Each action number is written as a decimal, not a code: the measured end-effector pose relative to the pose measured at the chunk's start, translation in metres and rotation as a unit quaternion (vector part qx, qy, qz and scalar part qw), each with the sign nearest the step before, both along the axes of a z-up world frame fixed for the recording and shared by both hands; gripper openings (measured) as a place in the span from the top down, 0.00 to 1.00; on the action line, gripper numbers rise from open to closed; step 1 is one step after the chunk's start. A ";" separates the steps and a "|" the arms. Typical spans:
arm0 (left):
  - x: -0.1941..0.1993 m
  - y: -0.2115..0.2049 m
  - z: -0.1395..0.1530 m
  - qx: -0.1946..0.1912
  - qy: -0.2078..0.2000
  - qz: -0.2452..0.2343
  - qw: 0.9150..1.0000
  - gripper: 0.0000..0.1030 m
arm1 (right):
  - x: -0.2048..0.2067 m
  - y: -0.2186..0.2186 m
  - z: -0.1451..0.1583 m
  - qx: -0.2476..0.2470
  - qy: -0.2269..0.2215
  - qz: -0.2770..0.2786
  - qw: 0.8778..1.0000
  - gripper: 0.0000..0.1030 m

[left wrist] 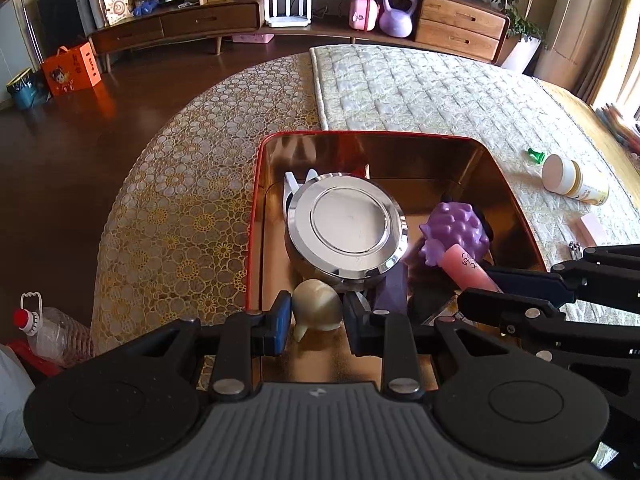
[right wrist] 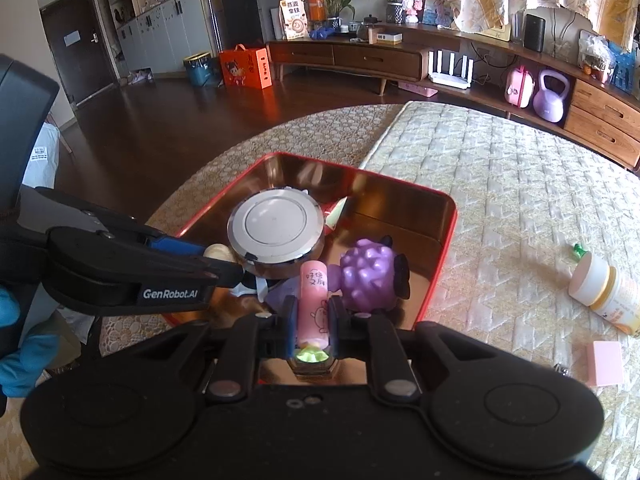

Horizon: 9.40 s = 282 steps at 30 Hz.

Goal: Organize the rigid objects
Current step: 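Carry beige ball with left tool while right tool carries pink tube over red tin, then open left tool to drop beige ball while right tool releases pink tube in tin, then move left tool to nail clipper while right tool moves to pink sticky note, then grasp nail clipper with left tool while right tool grasps pink sticky note, then carry nail clipper with left tool while right tool carries pink note toward red tin, then lower nail clipper with left tool while right tool lowers pink note into red tin, then open left tool to drop clipper while right tool releases pink note in tin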

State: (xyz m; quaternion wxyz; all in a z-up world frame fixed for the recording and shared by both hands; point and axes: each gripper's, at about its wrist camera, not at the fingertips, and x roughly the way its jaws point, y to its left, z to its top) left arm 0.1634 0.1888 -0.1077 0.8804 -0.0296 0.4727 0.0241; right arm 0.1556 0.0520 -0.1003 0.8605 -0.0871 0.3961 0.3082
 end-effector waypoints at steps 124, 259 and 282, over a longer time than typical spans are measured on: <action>0.049 -0.241 -0.036 0.014 -0.049 -0.105 0.993 0.20 | 0.100 -0.204 -0.038 -0.023 0.045 -0.171 0.984 0.36; -0.025 -0.011 0.006 -0.004 -0.035 0.010 0.999 0.90 | -0.002 0.004 0.007 -0.025 0.002 0.022 0.999 0.53; -0.044 -0.063 0.052 -0.009 -0.073 -0.022 0.997 0.86 | -0.035 -0.068 0.062 0.043 -0.042 0.002 0.998 0.37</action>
